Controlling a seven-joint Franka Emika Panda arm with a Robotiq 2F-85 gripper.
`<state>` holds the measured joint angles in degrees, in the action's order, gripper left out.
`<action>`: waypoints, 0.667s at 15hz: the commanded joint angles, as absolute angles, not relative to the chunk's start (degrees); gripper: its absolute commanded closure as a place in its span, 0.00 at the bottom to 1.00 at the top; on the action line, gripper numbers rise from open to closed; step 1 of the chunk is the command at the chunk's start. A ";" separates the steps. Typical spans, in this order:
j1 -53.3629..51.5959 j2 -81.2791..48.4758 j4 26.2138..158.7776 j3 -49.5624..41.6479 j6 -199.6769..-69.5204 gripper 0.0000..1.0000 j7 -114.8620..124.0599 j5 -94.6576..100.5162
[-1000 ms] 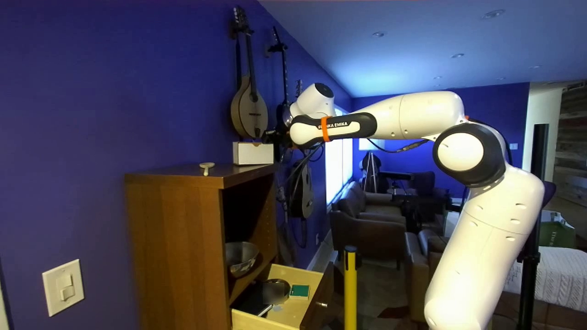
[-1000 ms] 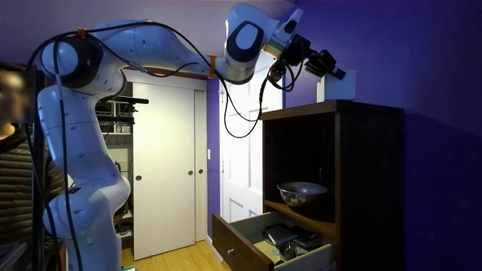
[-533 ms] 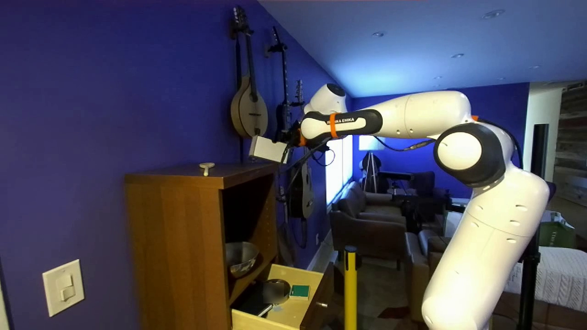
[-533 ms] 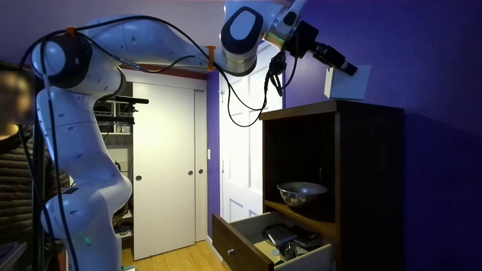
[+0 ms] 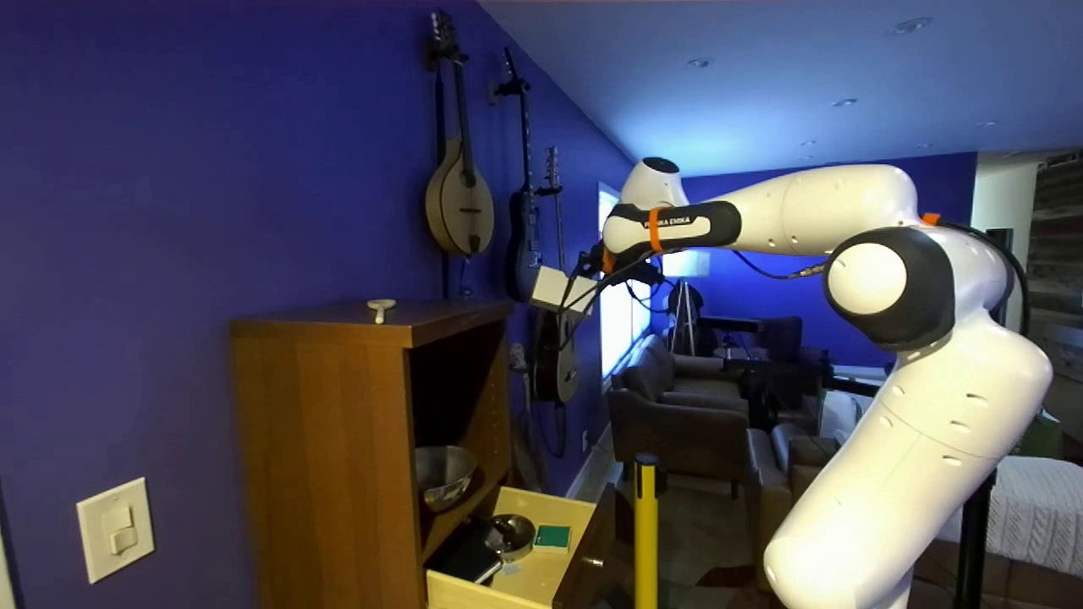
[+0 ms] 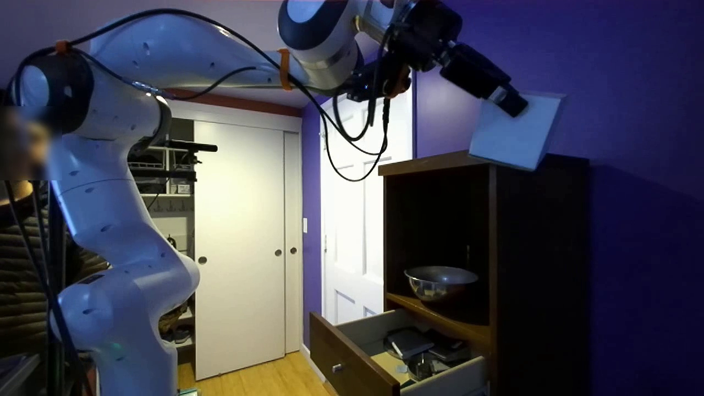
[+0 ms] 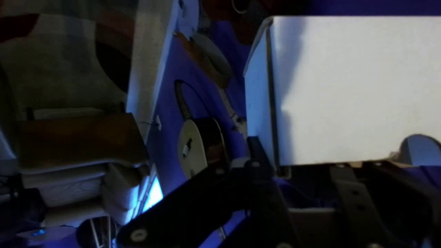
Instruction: Put the white box in the open drawer
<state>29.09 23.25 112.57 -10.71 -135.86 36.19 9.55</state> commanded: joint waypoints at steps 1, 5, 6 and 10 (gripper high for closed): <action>27.66 29.25 118.69 -10.96 -125.37 0.96 31.42 10.64; 24.89 33.41 127.00 -8.26 -116.80 0.96 27.35 10.15; 23.53 34.01 129.36 -7.49 -115.69 0.96 26.76 9.42; 17.51 34.60 139.14 -2.57 -115.09 0.96 27.76 7.91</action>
